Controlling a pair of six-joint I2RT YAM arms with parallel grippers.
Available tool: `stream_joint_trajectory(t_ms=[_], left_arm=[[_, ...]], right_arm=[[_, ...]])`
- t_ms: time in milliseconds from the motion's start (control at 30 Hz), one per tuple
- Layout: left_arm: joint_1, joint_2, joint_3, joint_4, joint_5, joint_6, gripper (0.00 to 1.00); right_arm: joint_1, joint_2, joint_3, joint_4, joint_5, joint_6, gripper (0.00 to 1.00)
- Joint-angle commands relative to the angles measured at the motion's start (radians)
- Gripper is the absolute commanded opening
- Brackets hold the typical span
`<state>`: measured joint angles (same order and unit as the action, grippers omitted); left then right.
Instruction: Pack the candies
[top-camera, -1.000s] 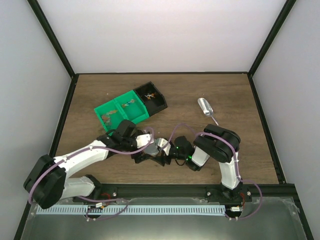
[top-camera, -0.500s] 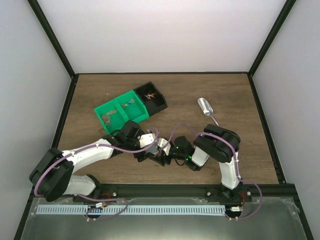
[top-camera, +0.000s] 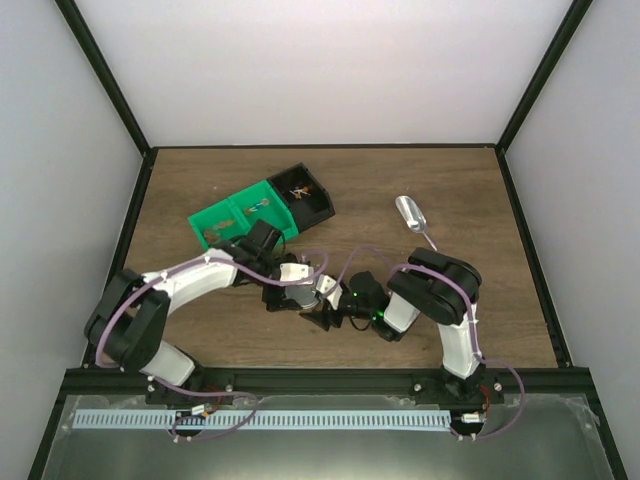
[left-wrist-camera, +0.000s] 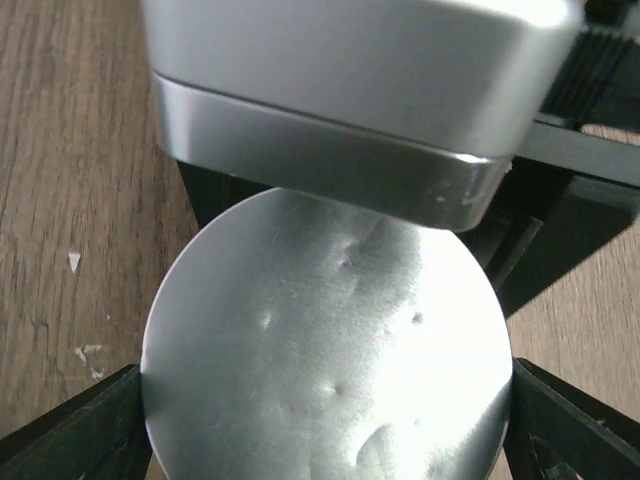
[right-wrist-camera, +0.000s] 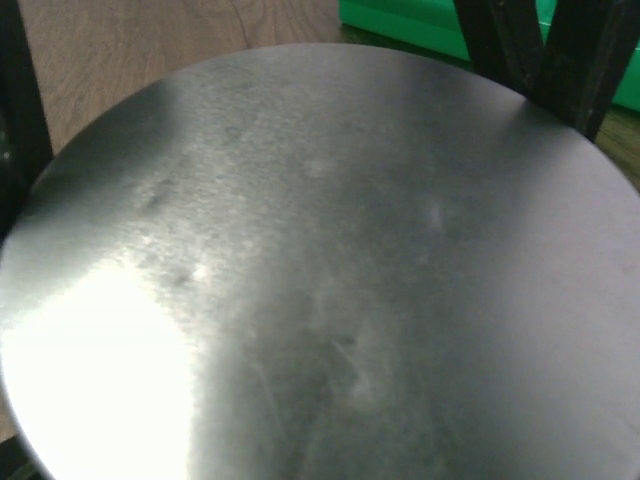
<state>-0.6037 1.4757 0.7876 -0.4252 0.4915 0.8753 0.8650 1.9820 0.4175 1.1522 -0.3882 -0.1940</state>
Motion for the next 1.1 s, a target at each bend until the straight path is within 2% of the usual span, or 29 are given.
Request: stream_joint_trajectory(t_ms=[0,67,233,500,567,733,1067], left_arm=[[0.028,0.122,0.129,-0.198,0.076,0.343,0.89],[0.026,0.149,0.157,-0.235,0.068,0.414,0.92],[0.037,0.134,0.160,-0.176,0.056,0.260,1.00],[0.030,-0.110,-0.069,0.048,0.020,-0.132,1.00],[-0.001,-0.166,-0.133,0.126,-0.030,-0.244,1.00],[-0.064,-0.179,-0.181,0.275,-0.144,-0.495,1.00],[-0.075,-0.130,-0.167,0.312,-0.201,-0.528,0.99]], right_arm=[[0.017,0.029,-0.019,-0.137,-0.071,-0.037,0.35],[0.018,0.030,-0.018,-0.142,-0.063,-0.029,0.35],[0.015,0.038,-0.007,-0.142,-0.021,-0.004,0.35],[0.016,0.047,0.004,-0.122,0.067,0.016,0.34],[0.016,0.054,0.012,-0.127,0.074,0.024,0.35],[0.016,0.054,0.014,-0.126,0.076,0.025,0.35],[0.017,0.052,0.014,-0.128,0.085,0.019,0.35]])
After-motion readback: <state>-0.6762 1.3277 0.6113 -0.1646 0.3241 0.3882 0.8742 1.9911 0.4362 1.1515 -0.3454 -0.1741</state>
